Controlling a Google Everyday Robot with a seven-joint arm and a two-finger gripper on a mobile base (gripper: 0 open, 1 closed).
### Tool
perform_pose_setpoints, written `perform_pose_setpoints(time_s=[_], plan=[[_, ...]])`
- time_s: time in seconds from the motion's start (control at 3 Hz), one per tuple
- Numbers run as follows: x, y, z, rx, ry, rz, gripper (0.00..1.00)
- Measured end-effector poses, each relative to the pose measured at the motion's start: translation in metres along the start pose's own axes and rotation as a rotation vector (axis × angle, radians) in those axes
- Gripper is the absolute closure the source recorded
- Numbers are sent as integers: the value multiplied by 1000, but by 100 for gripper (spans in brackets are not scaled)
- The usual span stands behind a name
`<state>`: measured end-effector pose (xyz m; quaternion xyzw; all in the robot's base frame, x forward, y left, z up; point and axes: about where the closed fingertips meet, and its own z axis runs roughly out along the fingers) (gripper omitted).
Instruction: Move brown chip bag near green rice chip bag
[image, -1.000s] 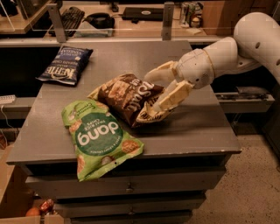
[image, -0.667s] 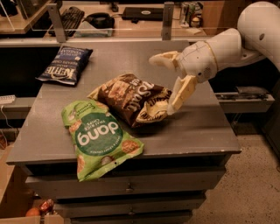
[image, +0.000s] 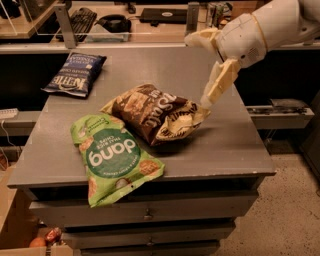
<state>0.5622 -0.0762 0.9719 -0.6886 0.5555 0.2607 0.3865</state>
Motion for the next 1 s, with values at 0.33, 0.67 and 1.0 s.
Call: perform_pose_setpoints(time_s=[0.33,0.67,1.0], plan=[[-10,-22,-41,91,60,-31,0],[-24,-38,-87,207,90,-63,0],[-28,-41,-92,223,88,-71,0]])
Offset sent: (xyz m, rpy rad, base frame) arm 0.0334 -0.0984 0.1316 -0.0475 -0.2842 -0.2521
